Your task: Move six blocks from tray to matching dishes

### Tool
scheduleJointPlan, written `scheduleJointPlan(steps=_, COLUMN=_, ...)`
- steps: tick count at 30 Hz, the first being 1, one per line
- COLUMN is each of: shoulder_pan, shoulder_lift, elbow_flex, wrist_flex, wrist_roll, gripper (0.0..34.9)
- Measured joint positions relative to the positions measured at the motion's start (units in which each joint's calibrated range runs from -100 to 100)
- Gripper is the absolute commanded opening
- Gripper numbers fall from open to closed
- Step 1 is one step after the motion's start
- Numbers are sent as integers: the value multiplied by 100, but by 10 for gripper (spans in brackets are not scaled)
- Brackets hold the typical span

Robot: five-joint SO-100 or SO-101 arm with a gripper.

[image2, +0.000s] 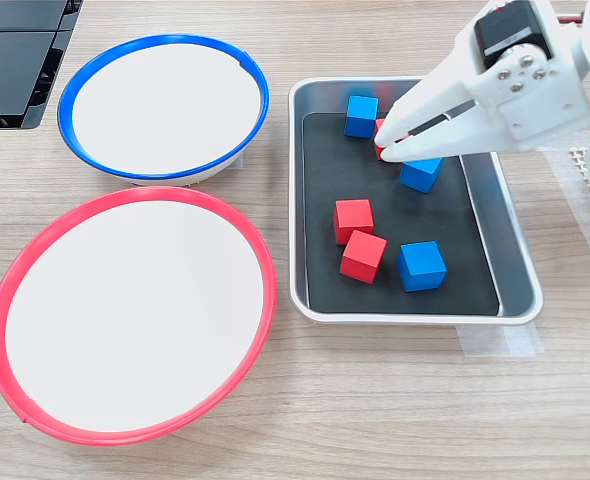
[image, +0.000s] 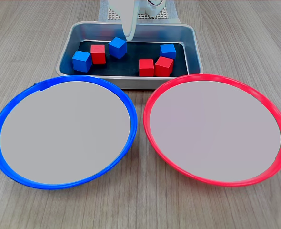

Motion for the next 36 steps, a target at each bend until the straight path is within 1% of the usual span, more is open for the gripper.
scheduleJointPlan(steps=23, shoulder_pan=0, shoulder_lift=0, elbow_flex=0, wrist_flex=0, wrist_roll=24, gripper=4)
scheduleJointPlan(steps=26, shoulder_pan=-336, shoulder_lift=0, elbow_flex=0, wrist_flex=8, wrist_roll=210, gripper=8)
scheduleJointPlan(steps=27, shoulder_pan=-487, shoulder_lift=0, elbow_flex=0, wrist_flex=16, wrist_roll=298, gripper=4)
scheduleJointPlan(steps=28, shoulder_pan=-752, shoulder_lift=0, elbow_flex=0, wrist_flex=33, wrist_roll=479, gripper=4)
scheduleJointPlan(steps=33, shoulder_pan=-938, shoulder_lift=375, elbow_flex=-54, wrist_flex=-41, wrist_roll=571, gripper=3)
scheduleJointPlan(steps=34, shoulder_pan=-1106, shoulder_lift=639, elbow_flex=-163, wrist_flex=-73, wrist_roll=557, gripper=3)
scheduleJointPlan(steps=35, shoulder_pan=-1257, shoulder_lift=1032, elbow_flex=-381, wrist_flex=-73, wrist_roll=601, gripper=9)
scheduleJointPlan(steps=36, shoulder_pan=-1257, shoulder_lift=1449, elbow_flex=-635, wrist_flex=-73, wrist_roll=601, gripper=48)
